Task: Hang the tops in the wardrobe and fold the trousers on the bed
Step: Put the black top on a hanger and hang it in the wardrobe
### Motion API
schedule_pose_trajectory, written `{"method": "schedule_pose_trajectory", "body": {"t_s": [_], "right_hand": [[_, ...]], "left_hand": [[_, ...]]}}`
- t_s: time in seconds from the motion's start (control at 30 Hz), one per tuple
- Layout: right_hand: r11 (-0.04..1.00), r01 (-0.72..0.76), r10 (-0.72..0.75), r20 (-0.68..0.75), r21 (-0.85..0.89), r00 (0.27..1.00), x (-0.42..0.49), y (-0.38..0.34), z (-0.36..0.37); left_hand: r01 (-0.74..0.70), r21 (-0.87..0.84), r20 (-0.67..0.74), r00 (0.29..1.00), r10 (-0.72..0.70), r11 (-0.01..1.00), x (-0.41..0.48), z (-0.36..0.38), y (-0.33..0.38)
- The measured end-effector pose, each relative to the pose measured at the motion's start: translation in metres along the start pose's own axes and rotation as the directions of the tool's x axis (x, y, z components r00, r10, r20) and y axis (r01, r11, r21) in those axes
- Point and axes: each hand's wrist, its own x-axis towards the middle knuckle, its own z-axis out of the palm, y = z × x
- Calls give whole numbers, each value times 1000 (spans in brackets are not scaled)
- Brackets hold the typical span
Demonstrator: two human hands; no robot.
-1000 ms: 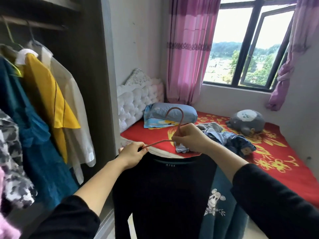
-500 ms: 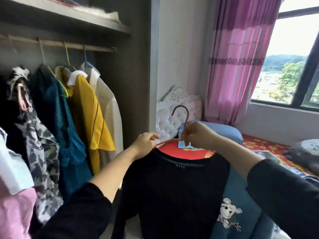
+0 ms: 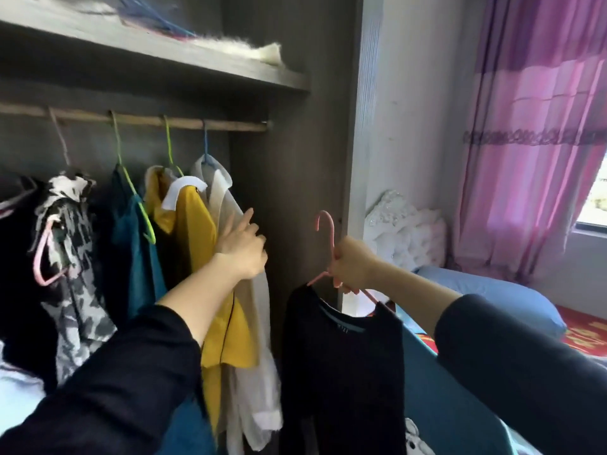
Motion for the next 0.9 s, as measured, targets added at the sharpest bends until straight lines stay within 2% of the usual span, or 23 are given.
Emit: {"method": "schedule_pose_trajectory", "body": {"t_s": [0.23,0.5,0.6,0.9], "right_hand": [[994,70,-55,-165,83,985,85,-46,5],[970,217,-165,-364,107,916,173,-94,9],[962,261,-206,-403,85,892,199,-114,8],[929,361,-278,-485,85,829,283,-165,-1]], "left_hand": [[12,-33,-82,996,-15,999,51,-8,-58],[-47,-115,49,997,53,992,81,-19,-114],[-50,-64,56,997,53,997,86,-23,-126],[-16,-225,45,999,27,974,104,-17,-138]]}}
